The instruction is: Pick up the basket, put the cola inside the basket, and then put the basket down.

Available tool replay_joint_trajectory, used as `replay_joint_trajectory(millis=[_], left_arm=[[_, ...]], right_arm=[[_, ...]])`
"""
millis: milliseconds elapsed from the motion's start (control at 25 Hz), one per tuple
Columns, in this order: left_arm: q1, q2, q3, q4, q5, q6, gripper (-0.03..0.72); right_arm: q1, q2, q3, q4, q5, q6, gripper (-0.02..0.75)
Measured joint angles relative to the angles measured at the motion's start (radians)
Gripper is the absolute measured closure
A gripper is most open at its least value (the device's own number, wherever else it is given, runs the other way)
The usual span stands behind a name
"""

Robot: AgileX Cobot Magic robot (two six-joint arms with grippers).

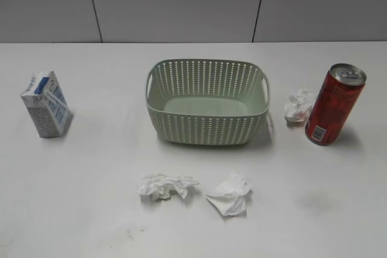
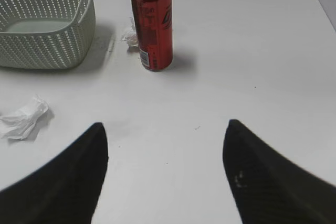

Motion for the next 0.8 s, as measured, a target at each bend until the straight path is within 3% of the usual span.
replay_joint_trajectory(millis=[800], left_arm=[[0.0, 0.0, 0.0, 0.0, -0.002, 0.0, 0.109]], right_arm=[[0.0, 0.0, 0.0, 0.0, 0.0, 0.0, 0.204]])
